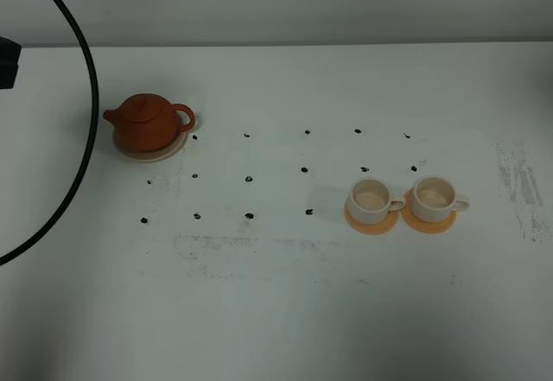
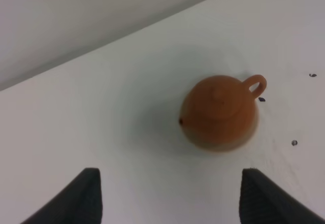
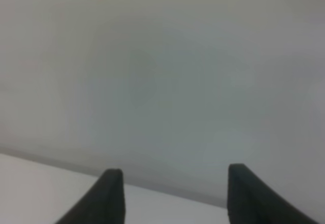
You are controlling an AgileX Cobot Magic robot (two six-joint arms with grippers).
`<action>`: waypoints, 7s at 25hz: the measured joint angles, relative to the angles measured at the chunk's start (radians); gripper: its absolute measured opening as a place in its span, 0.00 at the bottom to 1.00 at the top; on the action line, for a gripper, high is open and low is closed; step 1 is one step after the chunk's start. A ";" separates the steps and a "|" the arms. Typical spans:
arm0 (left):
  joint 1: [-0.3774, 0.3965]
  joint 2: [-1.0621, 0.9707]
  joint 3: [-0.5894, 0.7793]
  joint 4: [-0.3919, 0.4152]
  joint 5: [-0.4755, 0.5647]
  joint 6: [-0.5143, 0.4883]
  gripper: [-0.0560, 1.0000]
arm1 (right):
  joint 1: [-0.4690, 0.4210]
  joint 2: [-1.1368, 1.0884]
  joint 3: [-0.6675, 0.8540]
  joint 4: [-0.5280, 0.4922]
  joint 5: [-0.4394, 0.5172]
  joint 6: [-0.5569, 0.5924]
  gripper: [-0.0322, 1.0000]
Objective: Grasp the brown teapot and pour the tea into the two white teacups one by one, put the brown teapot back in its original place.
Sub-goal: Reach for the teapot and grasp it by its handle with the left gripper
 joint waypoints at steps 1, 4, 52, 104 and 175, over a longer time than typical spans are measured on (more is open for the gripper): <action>-0.001 0.000 0.002 -0.008 -0.011 0.000 0.62 | 0.000 -0.030 0.018 0.000 -0.001 0.000 0.49; -0.031 0.001 0.004 -0.019 -0.025 0.019 0.61 | 0.000 -0.106 0.080 0.000 -0.006 0.018 0.49; -0.295 0.618 -0.406 0.251 0.037 0.210 0.53 | 0.000 -1.068 0.915 -0.207 0.376 0.338 0.45; -0.316 0.884 -0.611 0.154 0.068 0.252 0.53 | -0.129 -1.068 0.915 -0.155 0.377 0.337 0.45; -0.323 0.890 -0.745 0.083 0.309 0.364 0.53 | -0.129 -1.068 0.915 -0.154 0.377 0.337 0.45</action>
